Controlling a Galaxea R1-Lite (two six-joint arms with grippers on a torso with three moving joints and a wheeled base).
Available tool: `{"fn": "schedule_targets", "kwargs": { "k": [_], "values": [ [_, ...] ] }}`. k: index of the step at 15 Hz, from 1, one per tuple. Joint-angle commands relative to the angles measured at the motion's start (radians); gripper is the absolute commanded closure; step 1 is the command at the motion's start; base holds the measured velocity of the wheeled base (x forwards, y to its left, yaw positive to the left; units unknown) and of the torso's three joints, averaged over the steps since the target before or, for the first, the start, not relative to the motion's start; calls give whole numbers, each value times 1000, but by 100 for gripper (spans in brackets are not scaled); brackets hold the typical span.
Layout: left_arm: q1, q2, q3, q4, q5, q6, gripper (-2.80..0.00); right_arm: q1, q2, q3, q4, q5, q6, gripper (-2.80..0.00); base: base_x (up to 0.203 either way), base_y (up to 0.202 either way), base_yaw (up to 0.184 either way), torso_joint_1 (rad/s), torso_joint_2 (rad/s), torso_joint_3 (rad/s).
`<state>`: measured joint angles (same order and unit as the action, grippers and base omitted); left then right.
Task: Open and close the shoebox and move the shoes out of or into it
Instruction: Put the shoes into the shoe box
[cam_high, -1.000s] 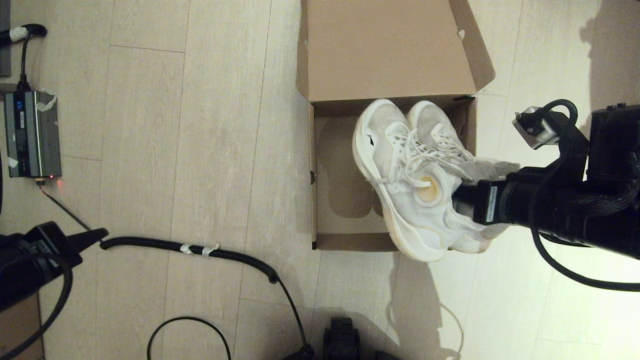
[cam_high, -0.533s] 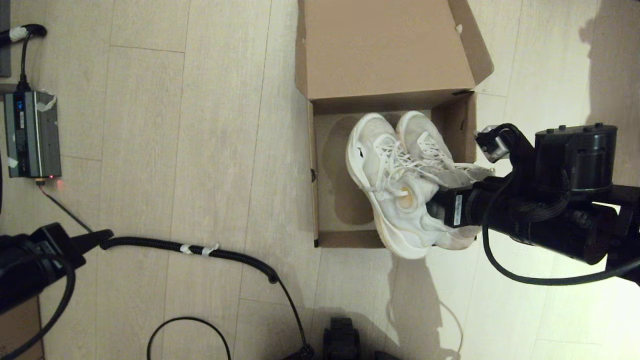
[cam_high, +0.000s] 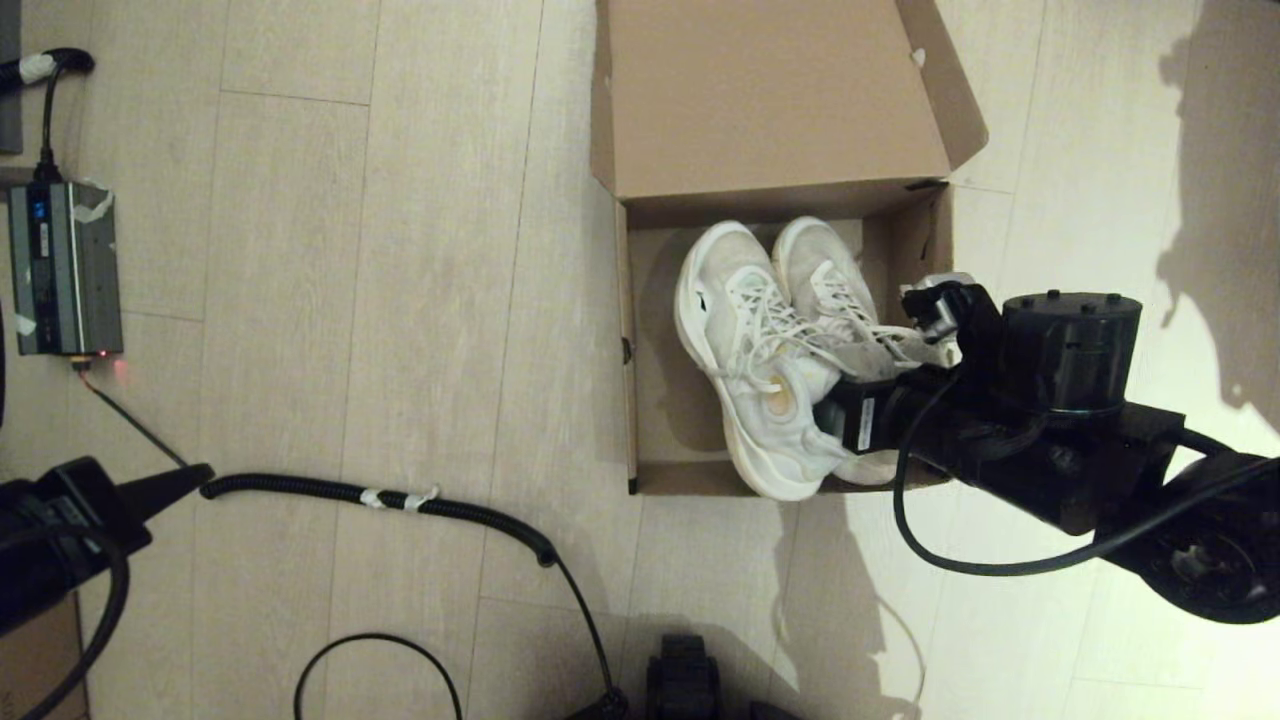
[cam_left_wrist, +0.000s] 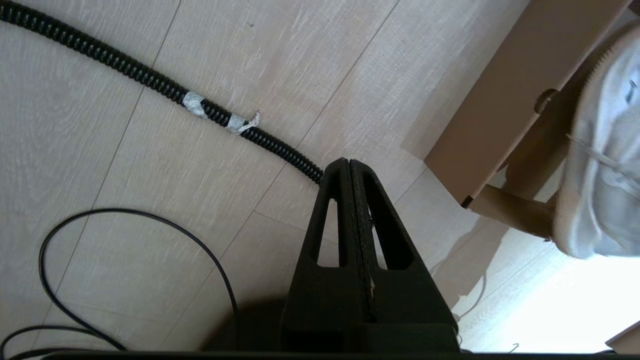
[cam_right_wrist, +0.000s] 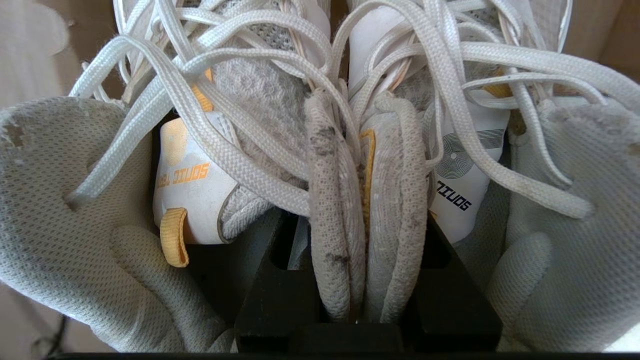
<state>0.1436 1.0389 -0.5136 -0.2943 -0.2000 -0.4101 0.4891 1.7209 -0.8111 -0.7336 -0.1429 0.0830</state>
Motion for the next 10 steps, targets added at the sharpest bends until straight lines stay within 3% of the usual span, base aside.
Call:
{"fn": "schedule_targets", "kwargs": {
  "k": [1,3,6,10],
  "values": [
    [0,-19,-2,-2,-1,-1,0,0,57,5,-37,-14,-13,0,0,0,0,0,0,0],
    [-1,-19,-7,-2,-1,-1,0,0,83,29,-93,-43,-68,0,0,0,0,0,0,0],
    [-4,-21,-7,-1,-2,-1,0,3,84,48,-138,-51,-72,0,0,0,0,0,0,0],
    [-43,-110,0,3,-98,0,0,3,107,57,-139,-49,-74,0,0,0,0,0,0,0]
  ]
}}
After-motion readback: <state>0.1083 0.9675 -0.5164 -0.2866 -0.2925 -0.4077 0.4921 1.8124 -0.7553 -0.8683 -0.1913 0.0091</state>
